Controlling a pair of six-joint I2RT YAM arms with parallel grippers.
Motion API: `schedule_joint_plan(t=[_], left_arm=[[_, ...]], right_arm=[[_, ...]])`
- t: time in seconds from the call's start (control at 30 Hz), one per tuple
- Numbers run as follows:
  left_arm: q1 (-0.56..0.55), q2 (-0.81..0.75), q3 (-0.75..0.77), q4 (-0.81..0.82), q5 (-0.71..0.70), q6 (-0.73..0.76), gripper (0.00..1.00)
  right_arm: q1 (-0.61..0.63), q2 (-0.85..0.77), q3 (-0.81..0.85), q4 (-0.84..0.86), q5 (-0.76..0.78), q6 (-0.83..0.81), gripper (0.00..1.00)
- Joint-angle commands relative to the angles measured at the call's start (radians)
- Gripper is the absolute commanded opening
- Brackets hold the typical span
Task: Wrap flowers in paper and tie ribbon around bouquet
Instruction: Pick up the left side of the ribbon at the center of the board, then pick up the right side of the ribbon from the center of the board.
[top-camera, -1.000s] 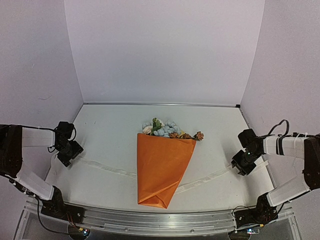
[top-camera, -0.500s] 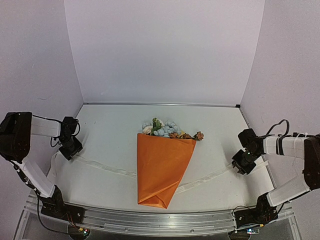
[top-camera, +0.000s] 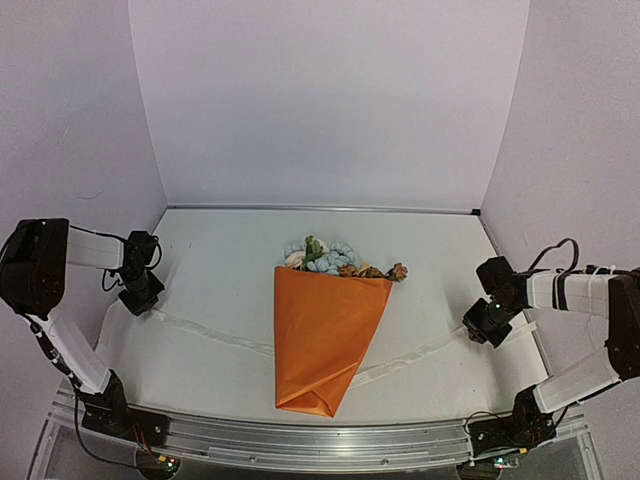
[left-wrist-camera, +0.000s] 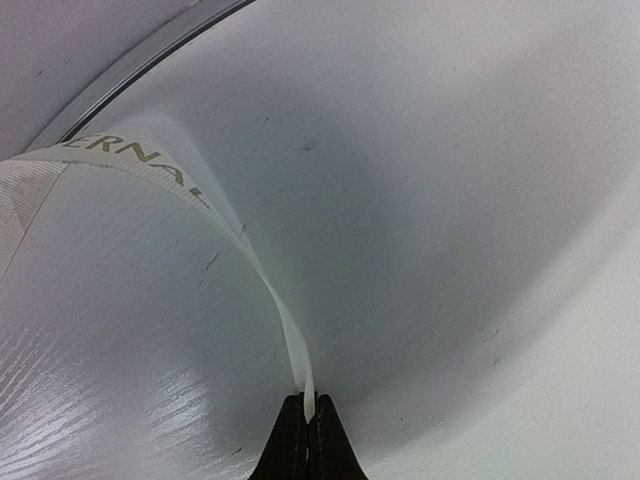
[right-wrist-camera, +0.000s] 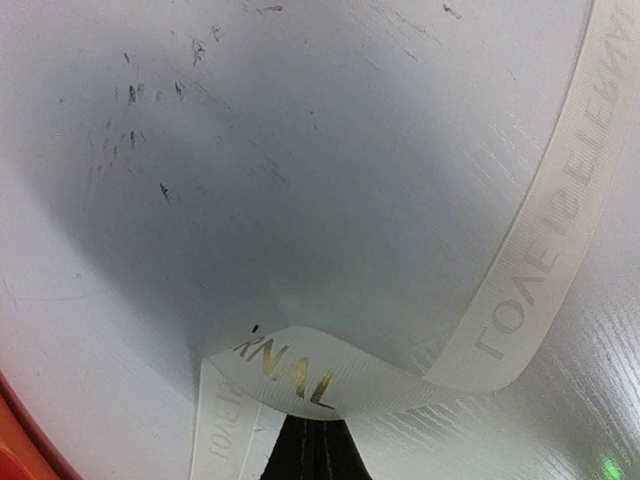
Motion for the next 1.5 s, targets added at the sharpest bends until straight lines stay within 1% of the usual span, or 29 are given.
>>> schedule_joint_plan(t=[0.0, 0.17, 0.2, 0.27, 0.33, 0.4, 0.43, 0.5, 0.6, 0.67, 0.77, 0.83, 1.0, 1.2, 1.27, 1.33, 1.37, 1.47], left_arm=[[0.0, -0.021, 0.023, -0.005, 0.039, 0.023, 0.0], [0.0, -0.054, 0.056, -0.004, 0.017, 0.066, 0.0], [-0.001, -0.059, 0.054, -0.001, 0.022, 0.071, 0.0], [-0.001, -0.069, 0.045, 0.004, 0.034, 0.074, 0.0], [0.0, -0.081, 0.029, 0.012, 0.042, 0.076, 0.0], [-0.001, -0.092, 0.021, 0.02, 0.047, 0.08, 0.0], [-0.001, -0.095, 0.019, 0.023, 0.05, 0.082, 0.0], [-0.001, -0.096, 0.019, 0.027, 0.057, 0.085, 0.0], [-0.001, -0.096, 0.018, 0.038, 0.067, 0.088, 0.0], [-0.001, -0.092, 0.018, 0.043, 0.074, 0.088, 0.0], [-0.001, -0.086, 0.018, 0.05, 0.08, 0.087, 0.0], [0.0, -0.085, 0.019, 0.05, 0.079, 0.086, 0.0], [0.0, -0.09, 0.018, 0.046, 0.078, 0.089, 0.0], [0.0, -0.092, 0.014, 0.043, 0.073, 0.089, 0.0], [0.0, -0.094, 0.013, 0.044, 0.073, 0.089, 0.0], [0.0, -0.094, 0.012, 0.047, 0.07, 0.09, 0.0], [0.0, -0.093, 0.013, 0.047, 0.069, 0.091, 0.0], [0.001, -0.087, 0.022, 0.049, 0.063, 0.093, 0.0]], right_arm=[[-0.012, -0.006, 0.047, -0.001, 0.033, -0.008, 0.0], [-0.016, 0.0, 0.086, -0.039, 0.034, -0.011, 0.0], [-0.016, -0.002, 0.092, -0.046, 0.034, -0.011, 0.06], [-0.016, -0.011, 0.097, -0.055, 0.034, -0.001, 0.26], [-0.016, -0.017, 0.099, -0.07, 0.038, 0.021, 0.55], [-0.016, -0.019, 0.096, -0.081, 0.066, 0.045, 0.7], [-0.016, -0.017, 0.095, -0.084, 0.071, 0.062, 0.76], [-0.016, -0.005, 0.098, -0.087, 0.081, 0.09, 0.81], [-0.018, 0.032, 0.113, -0.091, 0.11, 0.13, 0.83], [-0.022, 0.073, 0.136, -0.091, 0.116, 0.144, 0.82], [-0.029, 0.129, 0.166, -0.091, 0.134, 0.156, 0.78], [-0.033, 0.154, 0.175, -0.091, 0.146, 0.163, 0.69], [-0.042, 0.183, 0.168, -0.091, 0.158, 0.166, 0.56], [-0.049, 0.203, 0.149, -0.091, 0.161, 0.159, 0.34], [-0.055, 0.206, 0.146, -0.091, 0.163, 0.151, 0.23], [-0.063, 0.208, 0.15, -0.091, 0.162, 0.14, 0.07], [-0.066, 0.209, 0.157, -0.091, 0.161, 0.134, 0.01], [-0.08, 0.211, 0.191, -0.091, 0.16, 0.101, 0.0]])
